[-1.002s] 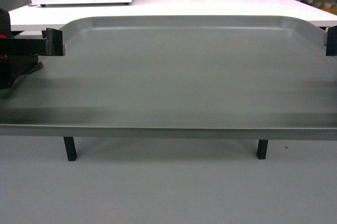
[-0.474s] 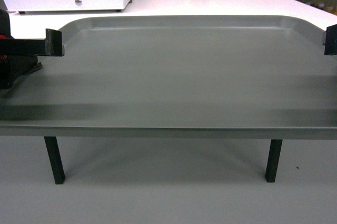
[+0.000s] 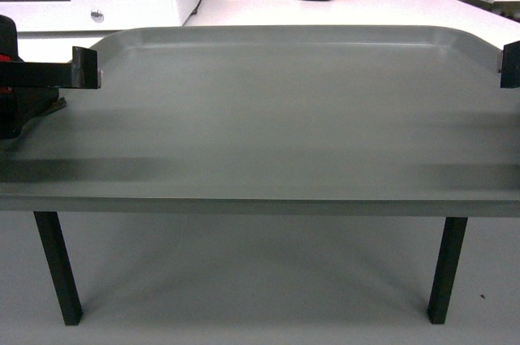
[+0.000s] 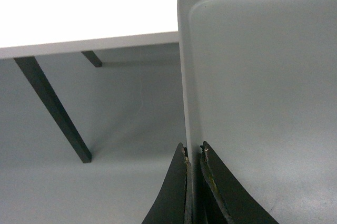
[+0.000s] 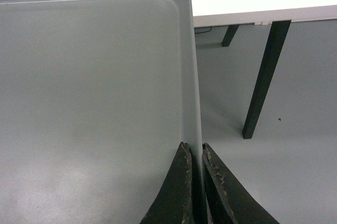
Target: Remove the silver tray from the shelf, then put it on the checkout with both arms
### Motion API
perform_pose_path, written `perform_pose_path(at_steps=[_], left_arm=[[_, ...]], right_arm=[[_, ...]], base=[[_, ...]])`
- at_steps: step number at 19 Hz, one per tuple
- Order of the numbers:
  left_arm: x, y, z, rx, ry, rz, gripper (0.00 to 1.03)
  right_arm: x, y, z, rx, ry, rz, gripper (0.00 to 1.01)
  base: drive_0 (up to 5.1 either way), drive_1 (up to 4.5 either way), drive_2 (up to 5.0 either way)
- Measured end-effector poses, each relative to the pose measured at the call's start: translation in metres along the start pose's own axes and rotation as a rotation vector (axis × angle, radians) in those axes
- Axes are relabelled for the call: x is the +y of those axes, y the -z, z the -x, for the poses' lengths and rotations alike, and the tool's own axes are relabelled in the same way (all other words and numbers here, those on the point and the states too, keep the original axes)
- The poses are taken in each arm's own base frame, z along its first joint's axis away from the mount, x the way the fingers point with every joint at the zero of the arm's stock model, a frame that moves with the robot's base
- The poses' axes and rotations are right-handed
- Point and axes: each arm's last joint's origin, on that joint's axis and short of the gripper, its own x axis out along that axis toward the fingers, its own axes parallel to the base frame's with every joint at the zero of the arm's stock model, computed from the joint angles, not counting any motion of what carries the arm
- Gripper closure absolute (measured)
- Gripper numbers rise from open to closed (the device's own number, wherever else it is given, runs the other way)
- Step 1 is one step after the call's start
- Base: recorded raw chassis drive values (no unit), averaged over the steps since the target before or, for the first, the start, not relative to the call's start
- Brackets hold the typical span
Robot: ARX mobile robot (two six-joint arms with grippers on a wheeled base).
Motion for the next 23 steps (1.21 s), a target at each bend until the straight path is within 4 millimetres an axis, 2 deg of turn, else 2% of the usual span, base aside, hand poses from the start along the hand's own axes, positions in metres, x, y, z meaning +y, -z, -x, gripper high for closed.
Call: perform_pose_path(at_steps=[23], left_arm=[[-0.0001,-0.0004,0.0,-0.004,0.001,0.001,0.99]], right_arm=[[0.0001,0.0001,-0.0003,0.0,0.0,0.0,0.98]], base=[[0.0,4.31,-4.4]])
